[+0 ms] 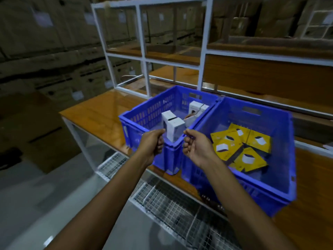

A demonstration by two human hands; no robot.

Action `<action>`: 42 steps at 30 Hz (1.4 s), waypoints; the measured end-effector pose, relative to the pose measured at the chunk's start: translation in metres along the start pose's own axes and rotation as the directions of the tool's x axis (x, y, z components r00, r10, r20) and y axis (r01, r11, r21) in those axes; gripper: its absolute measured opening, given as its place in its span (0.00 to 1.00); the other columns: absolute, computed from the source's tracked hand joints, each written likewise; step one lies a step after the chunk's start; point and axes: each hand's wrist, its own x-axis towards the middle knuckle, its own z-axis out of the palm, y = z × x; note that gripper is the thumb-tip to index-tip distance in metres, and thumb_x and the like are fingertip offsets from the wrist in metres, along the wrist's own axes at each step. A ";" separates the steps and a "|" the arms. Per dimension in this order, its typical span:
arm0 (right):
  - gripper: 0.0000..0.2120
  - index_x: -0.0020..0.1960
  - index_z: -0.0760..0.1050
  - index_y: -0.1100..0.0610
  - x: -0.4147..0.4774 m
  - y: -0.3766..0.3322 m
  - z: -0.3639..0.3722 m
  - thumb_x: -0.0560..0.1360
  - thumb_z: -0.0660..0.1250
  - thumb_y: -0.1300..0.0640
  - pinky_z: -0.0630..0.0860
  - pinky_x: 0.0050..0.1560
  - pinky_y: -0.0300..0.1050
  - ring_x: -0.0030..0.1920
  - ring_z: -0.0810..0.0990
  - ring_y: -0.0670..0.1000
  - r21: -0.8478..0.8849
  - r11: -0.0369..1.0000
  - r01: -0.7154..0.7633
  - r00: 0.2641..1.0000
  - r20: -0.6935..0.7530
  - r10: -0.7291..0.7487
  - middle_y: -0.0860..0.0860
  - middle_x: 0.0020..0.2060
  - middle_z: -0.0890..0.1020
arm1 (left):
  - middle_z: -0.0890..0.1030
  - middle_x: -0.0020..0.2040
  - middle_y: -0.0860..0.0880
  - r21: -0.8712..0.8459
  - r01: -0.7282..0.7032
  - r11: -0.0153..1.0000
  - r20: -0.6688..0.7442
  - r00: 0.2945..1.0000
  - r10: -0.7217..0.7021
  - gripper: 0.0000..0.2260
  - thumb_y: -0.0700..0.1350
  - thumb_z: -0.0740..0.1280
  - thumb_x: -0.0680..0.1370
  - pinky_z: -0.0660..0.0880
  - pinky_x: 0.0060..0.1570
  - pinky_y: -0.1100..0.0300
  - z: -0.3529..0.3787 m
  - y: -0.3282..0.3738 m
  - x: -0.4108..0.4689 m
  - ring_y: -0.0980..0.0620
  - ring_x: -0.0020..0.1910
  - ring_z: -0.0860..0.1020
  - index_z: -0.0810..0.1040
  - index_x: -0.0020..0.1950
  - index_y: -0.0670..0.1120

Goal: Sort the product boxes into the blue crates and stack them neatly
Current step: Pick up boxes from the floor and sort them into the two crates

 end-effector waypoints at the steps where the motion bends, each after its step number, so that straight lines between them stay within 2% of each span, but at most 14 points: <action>1: 0.09 0.42 0.73 0.54 -0.003 0.009 0.012 0.80 0.61 0.55 0.60 0.22 0.34 0.22 0.66 0.45 -0.004 1.000 -0.011 1.000 0.021 0.011 0.46 0.22 0.67 | 0.60 0.20 0.51 -0.014 -0.009 1.000 -0.015 1.000 0.009 0.21 0.44 0.63 0.80 0.51 0.23 0.65 -0.015 0.002 -0.008 0.53 0.20 0.56 0.61 0.28 0.49; 5: 0.10 0.40 0.71 0.54 -0.027 0.049 0.068 0.80 0.60 0.56 0.56 0.23 0.35 0.21 0.62 0.45 -0.067 0.997 -0.039 0.993 0.111 0.047 0.47 0.20 0.64 | 0.58 0.19 0.52 -0.063 -0.033 0.997 -0.078 0.997 0.028 0.21 0.45 0.63 0.80 0.50 0.22 0.65 -0.082 0.009 -0.055 0.55 0.18 0.55 0.60 0.29 0.50; 9: 0.10 0.40 0.72 0.54 -0.066 0.104 0.127 0.80 0.60 0.55 0.59 0.22 0.32 0.20 0.64 0.44 -0.111 0.987 -0.114 0.971 0.196 0.134 0.46 0.20 0.66 | 0.57 0.21 0.52 -0.116 -0.055 0.992 -0.174 0.984 0.034 0.21 0.45 0.62 0.81 0.51 0.21 0.64 -0.161 0.008 -0.120 0.54 0.19 0.54 0.59 0.29 0.50; 12: 0.09 0.41 0.71 0.53 -0.098 0.149 0.167 0.80 0.60 0.55 0.59 0.22 0.33 0.21 0.64 0.44 -0.165 0.972 -0.166 0.938 0.278 0.207 0.46 0.21 0.65 | 0.57 0.23 0.51 -0.122 -0.102 0.987 -0.308 0.949 0.060 0.22 0.44 0.63 0.81 0.52 0.23 0.62 -0.218 0.005 -0.171 0.53 0.21 0.54 0.60 0.29 0.49; 17: 0.11 0.39 0.71 0.54 -0.150 0.213 0.234 0.80 0.60 0.56 0.57 0.24 0.34 0.22 0.63 0.45 -0.227 0.947 -0.227 0.880 0.370 0.299 0.46 0.21 0.65 | 0.61 0.24 0.50 -0.151 -0.167 0.974 -0.465 0.882 0.079 0.19 0.45 0.64 0.80 0.54 0.23 0.64 -0.306 -0.002 -0.251 0.52 0.22 0.57 0.63 0.30 0.49; 24: 0.09 0.41 0.73 0.54 -0.213 0.300 0.314 0.79 0.62 0.55 0.62 0.23 0.35 0.24 0.67 0.46 -0.386 0.889 -0.248 0.779 0.465 0.419 0.48 0.26 0.69 | 0.63 0.23 0.51 -0.208 -0.272 0.939 -0.657 0.750 0.072 0.17 0.45 0.64 0.80 0.55 0.21 0.67 -0.419 -0.016 -0.358 0.54 0.19 0.59 0.65 0.32 0.49; 30: 0.09 0.41 0.73 0.53 -0.250 0.374 0.373 0.79 0.61 0.55 0.63 0.26 0.36 0.26 0.68 0.46 -0.531 0.808 -0.255 0.646 0.528 0.550 0.48 0.28 0.69 | 0.66 0.24 0.51 -0.237 -0.313 0.920 -0.789 0.615 0.006 0.15 0.44 0.64 0.79 0.58 0.20 0.66 -0.492 -0.047 -0.428 0.54 0.21 0.63 0.66 0.34 0.49; 37: 0.07 0.43 0.73 0.55 -0.250 0.460 0.437 0.79 0.62 0.55 0.63 0.27 0.37 0.25 0.69 0.46 -0.636 0.712 -0.298 0.527 0.512 0.678 0.48 0.27 0.71 | 0.69 0.26 0.50 -0.274 -0.305 0.912 -0.881 0.459 -0.112 0.13 0.44 0.64 0.78 0.59 0.21 0.66 -0.567 -0.075 -0.467 0.54 0.21 0.65 0.69 0.34 0.47; 42: 0.07 0.43 0.74 0.56 -0.228 0.511 0.481 0.78 0.63 0.56 0.65 0.26 0.37 0.26 0.70 0.47 -0.688 0.648 -0.325 0.496 0.460 0.737 0.48 0.27 0.72 | 0.70 0.27 0.48 -0.296 -0.264 0.918 -0.912 0.365 -0.189 0.13 0.43 0.64 0.78 0.61 0.23 0.66 -0.617 -0.082 -0.468 0.53 0.24 0.67 0.71 0.33 0.46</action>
